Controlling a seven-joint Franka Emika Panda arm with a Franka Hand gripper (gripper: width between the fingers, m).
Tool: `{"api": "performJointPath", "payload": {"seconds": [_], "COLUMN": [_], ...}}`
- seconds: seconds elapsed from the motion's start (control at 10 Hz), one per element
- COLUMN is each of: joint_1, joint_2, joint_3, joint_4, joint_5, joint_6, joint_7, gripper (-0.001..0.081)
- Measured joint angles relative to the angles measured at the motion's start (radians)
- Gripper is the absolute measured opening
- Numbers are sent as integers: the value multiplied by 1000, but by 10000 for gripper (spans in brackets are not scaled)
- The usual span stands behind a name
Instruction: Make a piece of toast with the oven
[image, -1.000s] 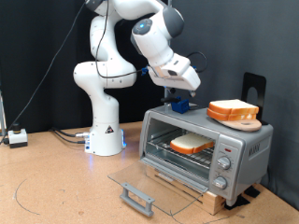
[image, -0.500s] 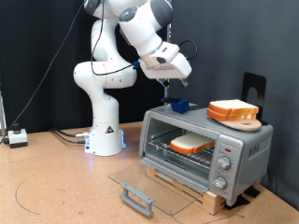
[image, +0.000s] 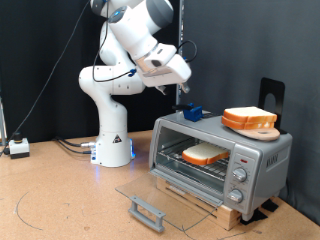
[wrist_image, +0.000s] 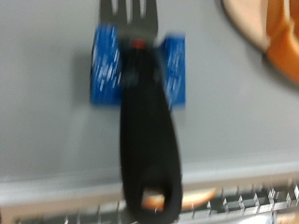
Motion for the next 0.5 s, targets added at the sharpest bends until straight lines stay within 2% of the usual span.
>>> {"api": "performJointPath", "payload": {"seconds": [0.2, 0.5], "joint_1": [-52, -99], "joint_2": [42, 118], "joint_3": [-38, -118], "joint_4": [13, 52], "joint_5": [-64, -142], "joint_6": [-5, -31], "joint_7": [-5, -67], "gripper": [809, 809]}}
